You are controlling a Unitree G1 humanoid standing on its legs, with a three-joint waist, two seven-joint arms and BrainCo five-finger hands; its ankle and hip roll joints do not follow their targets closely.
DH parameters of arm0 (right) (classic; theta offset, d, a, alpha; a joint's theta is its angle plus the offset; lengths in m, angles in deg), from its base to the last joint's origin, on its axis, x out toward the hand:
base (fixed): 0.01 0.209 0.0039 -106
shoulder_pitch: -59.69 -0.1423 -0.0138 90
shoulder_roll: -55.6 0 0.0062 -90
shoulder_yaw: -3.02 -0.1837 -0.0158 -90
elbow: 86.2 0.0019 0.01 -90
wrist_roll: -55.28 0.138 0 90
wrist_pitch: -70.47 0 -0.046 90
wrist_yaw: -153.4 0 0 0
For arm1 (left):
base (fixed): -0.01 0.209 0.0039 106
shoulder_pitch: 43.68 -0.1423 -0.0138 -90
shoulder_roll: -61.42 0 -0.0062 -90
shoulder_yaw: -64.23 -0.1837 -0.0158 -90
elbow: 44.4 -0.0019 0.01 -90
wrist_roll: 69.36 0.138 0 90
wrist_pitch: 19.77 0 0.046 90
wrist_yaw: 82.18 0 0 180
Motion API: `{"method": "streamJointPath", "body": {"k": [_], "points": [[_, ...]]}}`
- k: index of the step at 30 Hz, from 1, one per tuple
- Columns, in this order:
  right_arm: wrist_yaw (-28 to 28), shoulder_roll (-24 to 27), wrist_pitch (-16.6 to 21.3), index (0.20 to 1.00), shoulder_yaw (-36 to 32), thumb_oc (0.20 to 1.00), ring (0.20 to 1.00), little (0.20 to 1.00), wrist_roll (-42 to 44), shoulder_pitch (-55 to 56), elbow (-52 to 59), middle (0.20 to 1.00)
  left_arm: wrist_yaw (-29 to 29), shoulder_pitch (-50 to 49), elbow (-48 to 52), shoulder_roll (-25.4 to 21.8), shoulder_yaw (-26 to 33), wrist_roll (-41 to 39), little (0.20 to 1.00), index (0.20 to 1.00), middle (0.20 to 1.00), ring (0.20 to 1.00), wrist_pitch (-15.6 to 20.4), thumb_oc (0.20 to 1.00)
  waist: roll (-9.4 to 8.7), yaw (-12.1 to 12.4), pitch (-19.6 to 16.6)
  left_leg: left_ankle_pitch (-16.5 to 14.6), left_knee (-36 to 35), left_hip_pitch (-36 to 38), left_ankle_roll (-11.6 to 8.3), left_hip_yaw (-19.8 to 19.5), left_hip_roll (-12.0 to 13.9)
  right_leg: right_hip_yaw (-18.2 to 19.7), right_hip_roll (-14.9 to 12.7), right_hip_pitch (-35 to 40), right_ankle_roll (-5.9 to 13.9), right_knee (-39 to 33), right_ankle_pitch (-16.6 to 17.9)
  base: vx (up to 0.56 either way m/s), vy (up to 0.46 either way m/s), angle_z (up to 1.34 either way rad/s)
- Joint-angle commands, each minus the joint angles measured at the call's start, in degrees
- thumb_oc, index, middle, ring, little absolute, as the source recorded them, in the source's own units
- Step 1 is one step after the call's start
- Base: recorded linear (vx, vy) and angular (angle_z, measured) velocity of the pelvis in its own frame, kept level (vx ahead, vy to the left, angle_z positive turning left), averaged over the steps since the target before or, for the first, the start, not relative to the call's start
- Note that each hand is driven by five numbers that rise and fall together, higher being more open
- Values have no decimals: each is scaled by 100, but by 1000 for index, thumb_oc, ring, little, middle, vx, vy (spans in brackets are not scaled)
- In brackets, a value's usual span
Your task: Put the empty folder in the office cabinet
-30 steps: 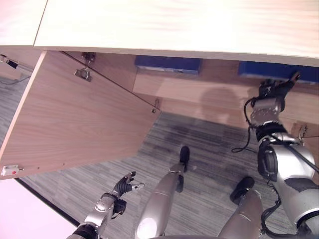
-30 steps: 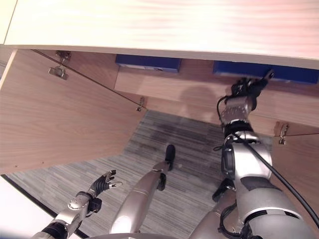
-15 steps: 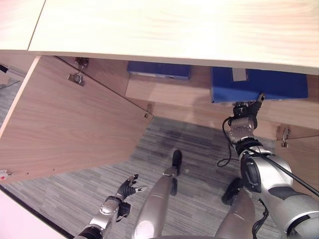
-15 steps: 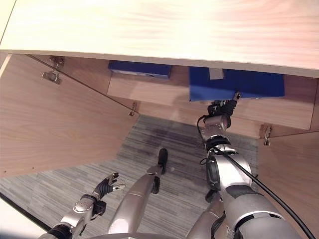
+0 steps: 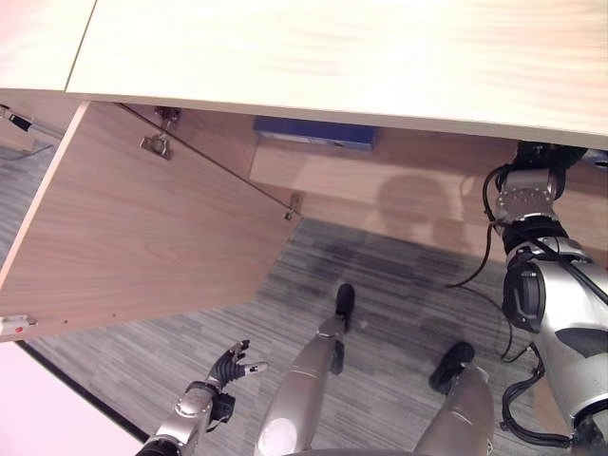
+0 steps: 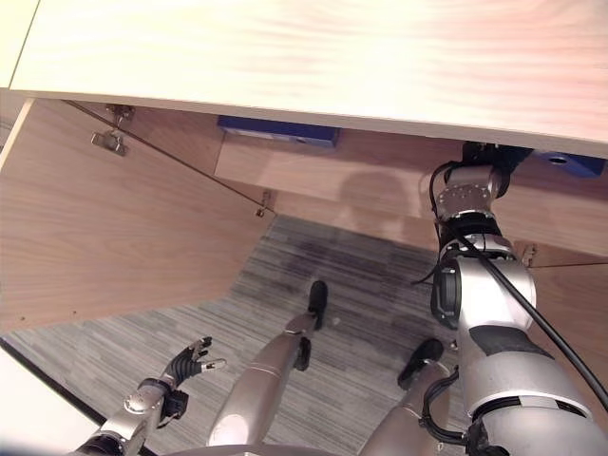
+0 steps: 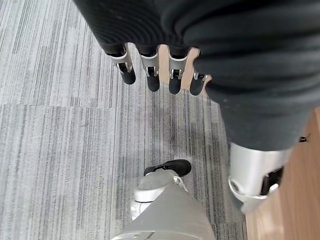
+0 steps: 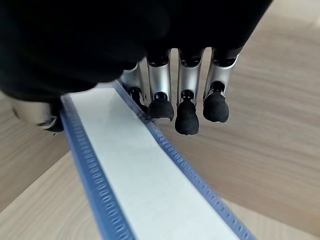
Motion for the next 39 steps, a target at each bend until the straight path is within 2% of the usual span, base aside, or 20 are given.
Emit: {"method": "streamJointPath", "body": {"k": [1,5,6,7,9,10,14,15,16,17,20,21,22,23,25,27,28,29,33,39], "points": [[4,357,125,200,-100,200,200,200,60,-324,522,200,-43,87,-129,-249,160,8,1000,1000,1000,1000,34,1000,177,112,267,-1430,495,602,-99,-49,84,351,67,297,501,-667,722,-72,11,-3],[-49,392,131,200,-76,200,200,200,-28,-392,556,200,-40,113,-163,-247,171,-12,1000,1000,1000,1000,36,1000,171,105,272,-1424,464,662,-97,-66,68,338,72,367,499,-704,742,3,-5,-1],[-83,368,108,200,-58,200,200,200,-72,-396,515,200,-47,109,-128,-263,177,-20,1000,1000,1000,1000,33,1000,156,114,229,-1537,409,768,-113,-123,57,387,93,464,562,-720,629,0,0,0],[-89,366,92,200,-69,200,200,200,-70,-377,485,200,-46,106,-119,-268,178,-30,1000,1000,1000,1000,29,1000,167,120,264,-1413,412,727,-93,-70,58,313,74,438,505,-738,757,0,0,0],[-76,369,70,200,-77,200,200,200,-66,-372,450,200,-42,107,-98,-273,179,-56,1000,1000,1000,1000,28,1000,171,119,262,-1407,390,747,-92,-79,56,312,77,456,507,-756,767,4,0,1],[-87,359,57,200,-74,200,200,200,-88,-370,426,200,-49,114,-91,-266,184,-63,1000,1000,1000,1000,29,1000,158,121,224,-1521,365,802,-114,-130,57,372,94,512,569,-757,642,82,-17,0],[-136,354,-5,200,-109,200,200,200,-114,-326,262,200,-68,156,-46,-250,148,-109,1000,1000,1000,1000,38,1000,185,124,287,-1368,317,762,-94,-98,69,263,86,491,526,-816,789,-8,-2,0],[-123,447,-76,200,-109,200,200,200,-111,-311,145,200,-55,181,28,-261,104,-120,1000,1000,1000,1000,55,1000,184,133,264,-1469,319,776,-113,-158,64,302,97,524,588,-800,667,-99,17,1],[-117,591,-134,200,-109,200,200,200,-127,-270,27,200,-35,186,160,-288,82,-182,1000,1000,1000,1000,76,1000,224,162,321,-1335,342,658,-102,-124,57,200,59,449,542,-814,788,52,-17,2],[-135,644,-144,200,-110,200,200,200,-127,-267,-4,200,-33,193,204,-292,91,-220,1000,1000,1000,1000,81,1000,231,170,293,-1440,327,674,-118,-179,52,264,72,464,603,-792,659,-35,-1,5],[-265,796,-216,200,-28,200,200,200,-348,-280,-92,200,-57,179,328,-310,35,-275,1000,1000,1000,1000,119,1000,315,206,359,-1280,345,488,-95,-154,26,217,27,274,538,-742,759,-60,28,9],[-298,809,-247,200,-16,200,200,200,-382,-278,-165,200,-58,195,384,-314,4,-283,1000,1000,1000,1000,129,1000,336,198,350,-1379,345,490,-110,-206,26,298,37,256,598,-698,638,-24,40,0],[-320,815,-265,200,13,200,200,200,-410,-286,-214,200,-70,187,420,-316,-24,-283,1000,1000,1000,1000,130,1000,358,213,385,-1259,359,408,-92,-158,21,245,9,175,540,-684,742,71,18,7],[-354,789,-302,200,29,200,200,200,-468,-283,-263,200,-79,201,453,-307,-50,-278,1000,1000,1000,1000,132,1000,372,213,357,-1384,341,427,-111,-205,4,324,30,180,603,-661,594,-26,29,10],[-370,767,-311,200,35,200,200,200,-499,-283,-267,200,-96,206,489,-303,-62,-278,1000,1000,1000,1000,135,1000,394,220,360,-1358,320,390,-105,-205,-1,333,38,135,598,-659,597,16,12,8],[-397,748,-339,200,95,200,200,200,-603,-264,-278,200,-113,236,540,-296,-47,-350,1000,1000,1000,1000,148,1000,443,237,385,-1282,239,346,-96,-202,-8,334,38,67,597,-686,636,-55,27,0],[-413,760,-356,200,136,200,200,200,-687,-250,-269,200,-112,220,577,-298,-42,-391,1000,1000,1000,1000,158,1000,477,243,435,-1140,202,288,-74,-159,-7,273,18,-8,544,-705,769,0,0,0],[-431,774,-382,200,175,200,200,200,-768,-247,-267,200,-112,211,599,-289,-38,-413,1000,1000,1000,1000,169,1000,474,245,398,-1258,147,339,-90,-206,-17,345,37,17,614,-692,631,0,0,0],[-514,859,-471,200,321,200,200,200,-1110,-262,-327,200,-98,192,658,-303,-45,-451,1000,1000,1000,1000,173,1000,495,264,425,-1159,-26,306,-73,-219,-35,347,39,-59,621,-762,683,20,-1,0],[-674,922,-539,200,490,200,200,200,-1492,-280,-349,200,-117,168,698,-341,-66,-488,1000,1000,1000,1000,195,1000,459,241,476,-1166,-91,325,-63,-228,-47,382,62,-107,620,-775,673,0,0,0]]}}
